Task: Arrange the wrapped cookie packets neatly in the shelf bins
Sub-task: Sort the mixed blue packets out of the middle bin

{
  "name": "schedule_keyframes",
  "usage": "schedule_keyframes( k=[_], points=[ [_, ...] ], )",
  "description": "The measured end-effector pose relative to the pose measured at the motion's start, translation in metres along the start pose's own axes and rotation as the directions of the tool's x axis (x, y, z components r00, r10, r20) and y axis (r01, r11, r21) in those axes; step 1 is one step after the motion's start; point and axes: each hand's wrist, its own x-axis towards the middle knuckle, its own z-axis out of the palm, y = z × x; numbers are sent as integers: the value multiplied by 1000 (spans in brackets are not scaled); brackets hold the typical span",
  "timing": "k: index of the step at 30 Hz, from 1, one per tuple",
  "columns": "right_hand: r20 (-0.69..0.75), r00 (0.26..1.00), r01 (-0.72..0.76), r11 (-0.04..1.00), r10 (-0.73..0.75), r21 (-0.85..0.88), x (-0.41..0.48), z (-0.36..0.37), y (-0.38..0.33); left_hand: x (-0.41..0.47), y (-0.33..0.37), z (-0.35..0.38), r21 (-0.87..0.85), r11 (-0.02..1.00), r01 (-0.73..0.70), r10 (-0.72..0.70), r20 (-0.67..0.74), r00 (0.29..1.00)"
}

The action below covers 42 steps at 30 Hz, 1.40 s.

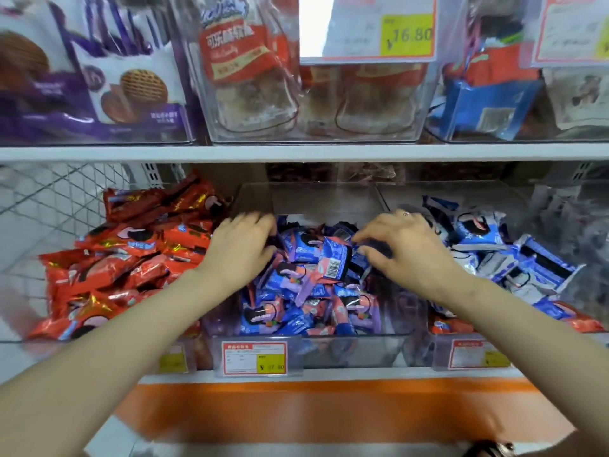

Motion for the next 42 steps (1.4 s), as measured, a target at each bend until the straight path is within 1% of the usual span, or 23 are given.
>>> schedule_keyframes(
  k=[3,5,6,8,10,12,14,16,17,20,22,23,26,28,29,31,34,37,39,42],
  points=[
    [50,996,73,997,-75,35,6,6,-12,0,-6,-7,-60,998,-13,13,-6,1000],
    [126,977,160,982,-171,97,10,10,-21,-4,-12,-16,-85,995,-42,41,-8,999],
    [189,956,202,971,-225,132,12,12,-27,-6,-17,-21,-99,994,-53,50,-27,998],
    [340,888,265,949,-308,168,17,20,-39,-11,-28,-28,-127,991,-47,37,-80,996],
    [477,808,314,938,-346,148,22,30,-52,-15,-34,-33,-131,991,9,-18,-73,997],
    [568,733,375,919,-373,120,27,40,-63,-20,-37,-33,-140,989,38,-45,-48,998],
    [635,669,418,902,-386,108,31,47,-70,-26,-37,-31,-152,988,36,-41,-31,999],
    [657,643,419,899,-394,129,35,52,-71,-29,-37,-29,-146,989,32,-32,-2,999],
    [651,645,411,900,-400,146,36,53,-70,-30,-37,-29,-148,989,30,-29,9,1000],
    [606,686,424,898,-403,117,40,57,-65,-30,-37,-27,-168,986,17,-17,7,1000],
    [612,693,412,906,-382,99,41,57,-63,-29,-36,-27,-184,983,-1,1,2,1000],
    [635,676,399,910,-373,109,41,56,-63,-29,-36,-27,-188,982,-9,10,4,1000],
    [735,582,350,923,-347,159,40,51,-65,-29,-35,-26,-193,981,-21,27,29,999],
    [757,558,362,920,-340,147,40,49,-67,-28,-34,-25,-196,980,-29,37,34,999],
    [755,561,378,916,-340,132,41,49,-68,-28,-34,-25,-194,980,-35,43,37,998],
    [724,594,402,909,-351,110,42,50,-66,-28,-34,-24,-192,981,-40,50,49,998],
    [672,651,365,922,-352,129,43,50,-60,-28,-33,-25,-195,980,-41,54,58,997],
    [671,659,334,932,-340,144,44,51,-57,-29,-33,-26,-203,978,-47,60,56,997],
    [702,627,325,932,-338,158,44,51,-58,-30,-33,-26,-206,977,-53,68,67,995],
    [793,530,356,928,-301,114,41,50,-62,-31,-35,-25,-199,977,-69,86,78,993]
  ],
)
